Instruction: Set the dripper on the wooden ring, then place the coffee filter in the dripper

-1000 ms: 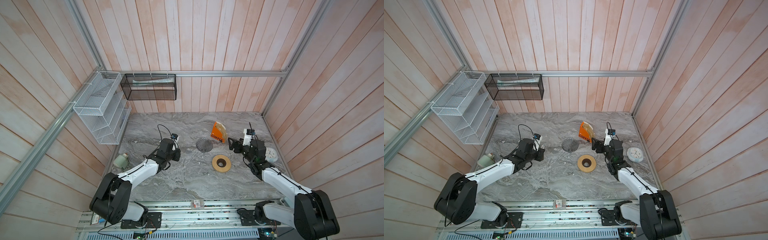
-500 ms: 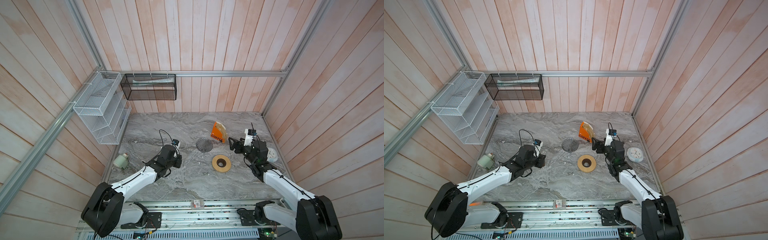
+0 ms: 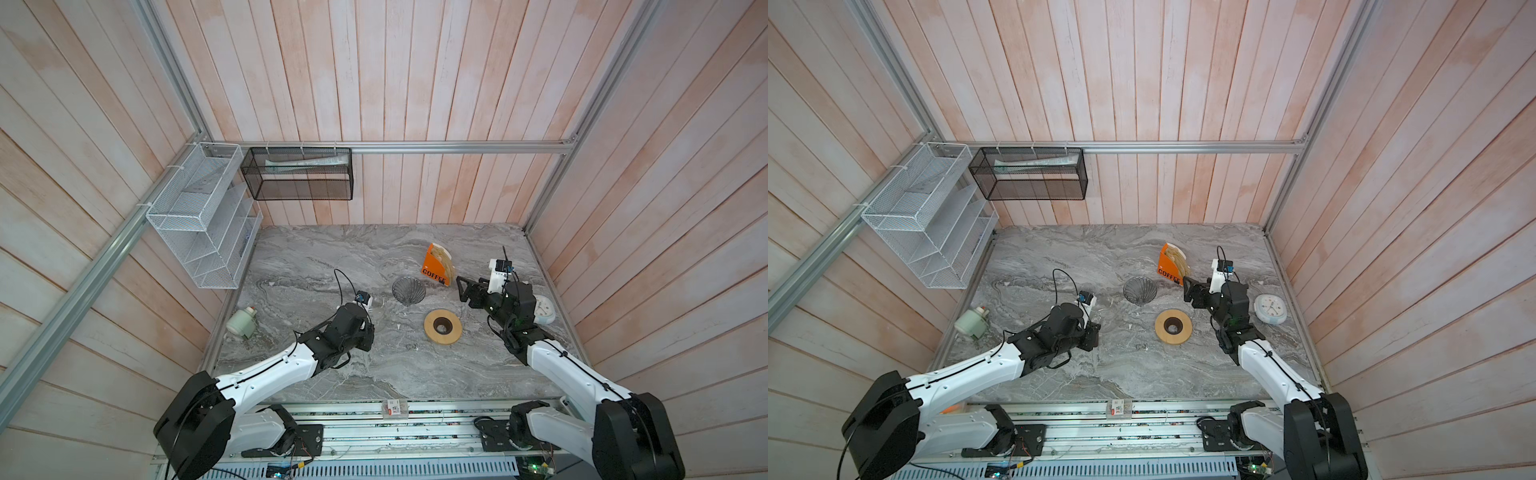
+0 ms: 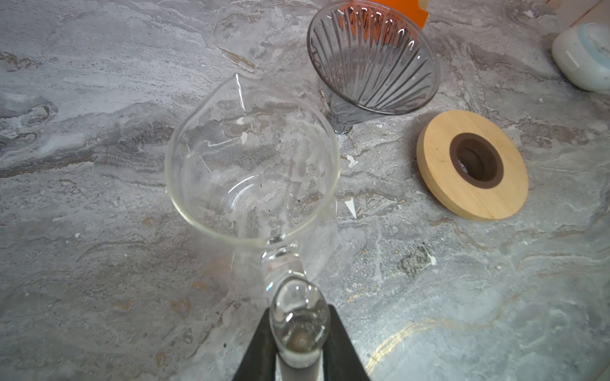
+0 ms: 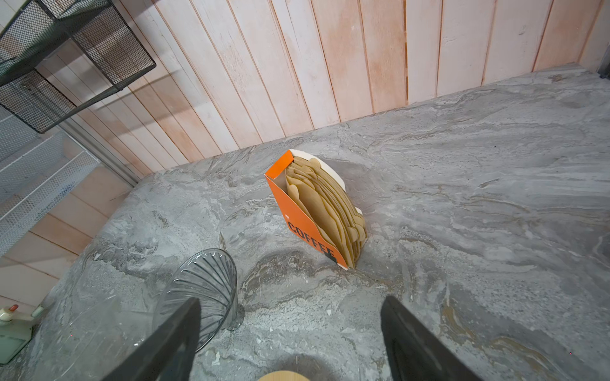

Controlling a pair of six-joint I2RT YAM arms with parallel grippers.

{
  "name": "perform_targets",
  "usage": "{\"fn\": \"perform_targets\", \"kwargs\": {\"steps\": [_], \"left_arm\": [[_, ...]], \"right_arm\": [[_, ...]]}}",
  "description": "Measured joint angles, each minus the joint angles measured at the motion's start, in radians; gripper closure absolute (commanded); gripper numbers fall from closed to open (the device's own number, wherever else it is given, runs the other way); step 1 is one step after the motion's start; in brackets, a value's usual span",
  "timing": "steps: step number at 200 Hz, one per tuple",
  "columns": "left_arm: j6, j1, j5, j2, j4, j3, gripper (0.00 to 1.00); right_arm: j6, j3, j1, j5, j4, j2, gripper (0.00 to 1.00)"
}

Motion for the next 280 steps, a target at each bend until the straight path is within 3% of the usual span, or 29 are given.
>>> {"fn": "perform_targets", "kwargs": {"steps": [190,280], "left_arm": [[-0.276,-0.383,-0.214,-0.035,-0.182,-0.01,0.76],[-0.314,-0.439,-0.265,0.018,-0.293,0.059,0.76]], "right_arm": [[0.052,-0.015,0.001,-0.03,0.0,-0.012,0.15],[0.065,-0.016,0.014,-0.032,0.001,-0.012,0.15]]}}
